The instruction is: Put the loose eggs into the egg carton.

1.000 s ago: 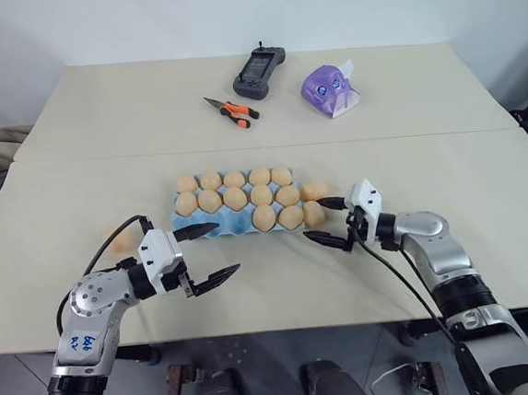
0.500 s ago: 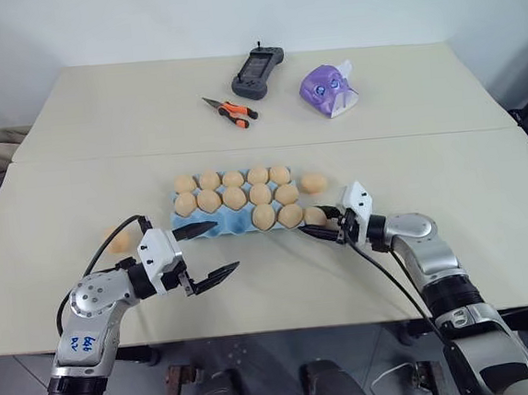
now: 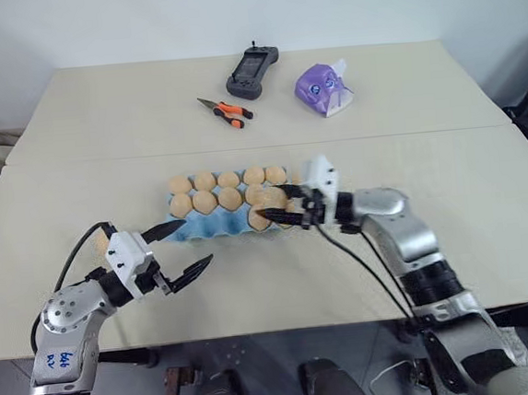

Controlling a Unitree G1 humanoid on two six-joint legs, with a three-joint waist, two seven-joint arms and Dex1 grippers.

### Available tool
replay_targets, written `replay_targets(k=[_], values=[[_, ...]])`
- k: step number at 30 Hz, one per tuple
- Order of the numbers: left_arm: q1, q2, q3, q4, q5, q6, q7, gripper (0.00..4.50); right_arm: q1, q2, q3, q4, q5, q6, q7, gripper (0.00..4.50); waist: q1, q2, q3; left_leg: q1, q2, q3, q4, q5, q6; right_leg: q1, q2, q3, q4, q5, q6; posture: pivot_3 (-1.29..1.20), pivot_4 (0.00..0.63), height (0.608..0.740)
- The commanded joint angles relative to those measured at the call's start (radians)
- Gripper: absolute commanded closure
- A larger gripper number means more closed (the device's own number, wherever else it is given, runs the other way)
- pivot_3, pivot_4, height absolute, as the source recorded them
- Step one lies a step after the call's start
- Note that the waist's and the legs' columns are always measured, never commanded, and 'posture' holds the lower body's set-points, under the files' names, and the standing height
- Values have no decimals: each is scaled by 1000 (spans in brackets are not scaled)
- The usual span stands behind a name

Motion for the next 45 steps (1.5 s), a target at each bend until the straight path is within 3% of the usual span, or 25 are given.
replay_targets(k=[1, 6, 14, 19, 23, 29, 32, 38, 45], values=[[29, 6, 42, -30, -16, -5, 16, 0, -49, 51, 35, 19, -36, 1, -51, 2815, 3, 0, 0, -1, 0, 0, 0, 0, 0, -2, -1, -1, 0, 0, 0, 0, 150, 740], [73, 11, 79, -43, -16, -12, 32, 0, -88, 109, 79, 92, -87, -19, -84, 2815, 3, 0, 0, -13, -1, 3, 6, 0, 1, -15, -1, -8, 6, 0, 0, 0, 150, 740], [105, 7, 81, -72, -14, -11, 42, 0, -66, 92, 40, 22, -21, 4, -35, 58, -3, -1, 0, -15, -1, 3, 6, 4, 1, -20, -2, -14, 13, 0, 0, 0, 150, 740], [77, -2, 44, -68, -7, -12, 36, 0, 39, 27, -46, -119, 92, -36, 30, 24, 10, -1, 0, -15, -1, 1, 3, 4, 0, -20, -3, -15, 12, 0, -1, 0, 150, 740], [22, -9, -14, -57, 5, -10, 22, 0, 222, -93, -217, -208, 155, -74, 12, 24, 29, -1, 0, -15, -1, 0, 3, 4, 1, -18, -3, -16, 9, 0, -1, 0, 150, 740], [-47, -25, -104, -37, 20, -5, -12, 0, 465, -223, -444, -129, 106, -217, -113, 24, 35, -1, 0, -13, -4, 0, 5, 2, 4, -13, -3, -16, 6, 0, 0, 0, 150, 740], [-87, -42, -145, -19, 23, 1, -23, 0, 546, -239, -495, -85, 94, -280, -155, 24, 35, -1, -1, -11, -4, 0, 5, 2, 3, -12, -2, -16, 6, 0, -1, 0, 150, 740], [-148, -58, -165, 19, 27, -5, -25, 0, 572, -246, -487, -36, 101, -322, -149, 24, 12, -1, 0, -7, -4, 0, 6, 3, 2, -9, 0, -15, 8, 0, -1, 0, 150, 740], [-159, -41, -147, 27, 15, 0, -40, 0, 386, -261, -368, 73, 112, -265, -1, 24, 12, -1, 0, 1, -4, 1, 5, 3, 2, -1, -1, -14, 9, 0, -1, 0, 150, 740]])
